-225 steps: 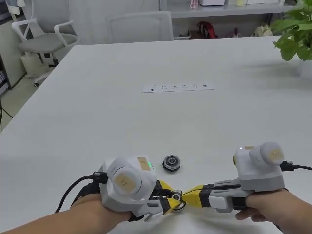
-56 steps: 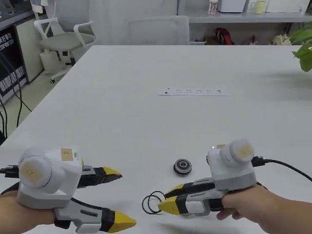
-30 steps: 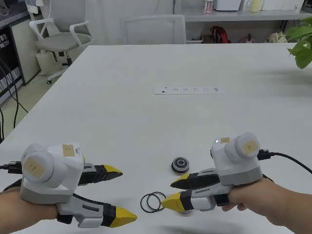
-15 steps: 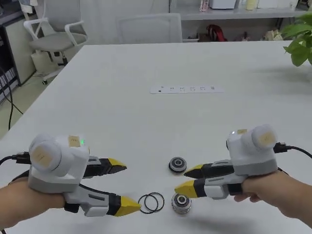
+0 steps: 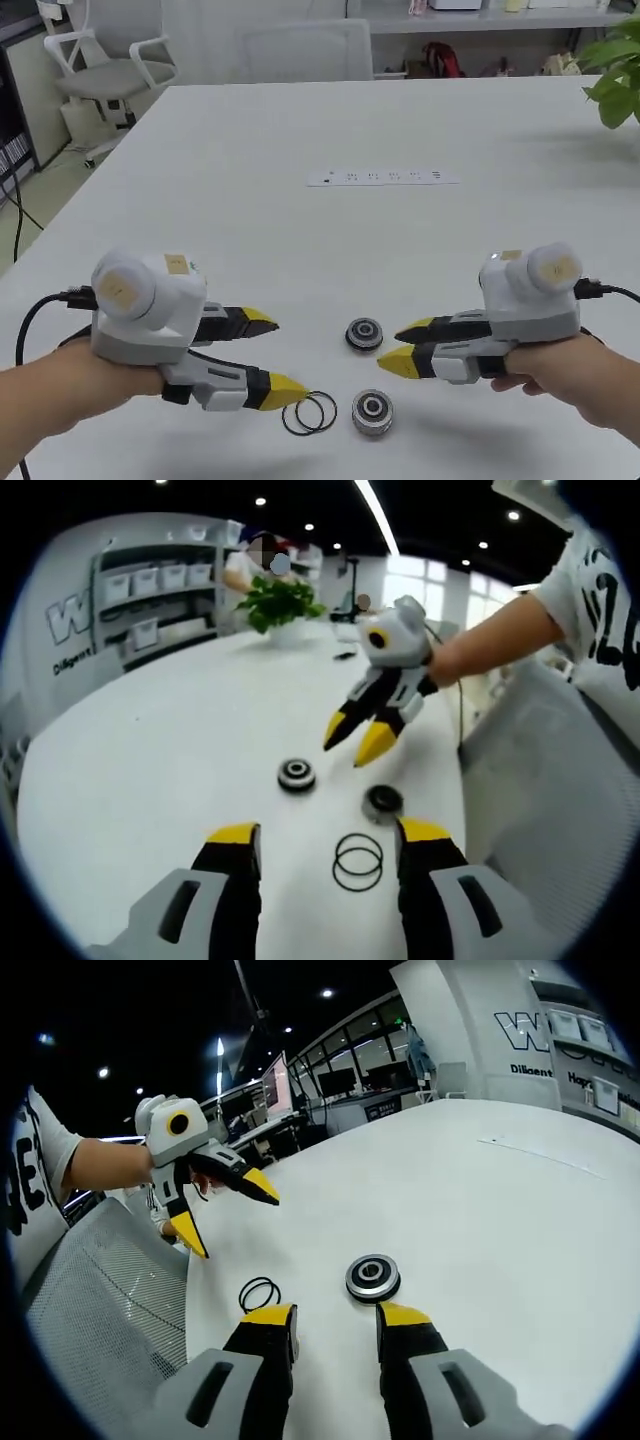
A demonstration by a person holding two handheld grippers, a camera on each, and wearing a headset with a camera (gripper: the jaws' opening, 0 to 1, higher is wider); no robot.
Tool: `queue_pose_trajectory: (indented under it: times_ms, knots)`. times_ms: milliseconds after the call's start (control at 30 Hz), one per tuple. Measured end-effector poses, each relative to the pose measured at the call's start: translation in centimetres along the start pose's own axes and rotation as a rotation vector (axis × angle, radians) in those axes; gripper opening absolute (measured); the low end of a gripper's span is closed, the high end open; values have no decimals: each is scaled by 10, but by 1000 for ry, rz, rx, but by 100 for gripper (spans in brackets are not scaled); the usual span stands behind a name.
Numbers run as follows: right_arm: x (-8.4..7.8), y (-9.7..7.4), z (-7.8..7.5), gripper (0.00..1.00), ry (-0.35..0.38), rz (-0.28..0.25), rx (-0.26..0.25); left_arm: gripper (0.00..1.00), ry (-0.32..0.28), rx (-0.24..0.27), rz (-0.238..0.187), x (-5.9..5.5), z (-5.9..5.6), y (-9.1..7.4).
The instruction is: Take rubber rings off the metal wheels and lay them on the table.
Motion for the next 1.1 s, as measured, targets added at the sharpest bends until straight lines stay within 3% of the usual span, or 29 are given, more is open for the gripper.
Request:
queue_pose_trajectory:
  times_ms: [467,1100]
  knots:
    - [2,15,-7,32,-60,-5,-65,50,2,-23,7,4,6,26]
    - [2,21,-15,31,-91,-3,-71,42,-38,-33,3,7,18,57]
Point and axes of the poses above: the centre of the closed fingertips' face, and the gripper's own axes: y roughly forward along the fingers, z roughly to its left, x roughly out of its top, the point moved 9 cm from there along -y, roughly backward along the fingers, and after that the axes turned 12 degrees about y, right-handed, at the moved point
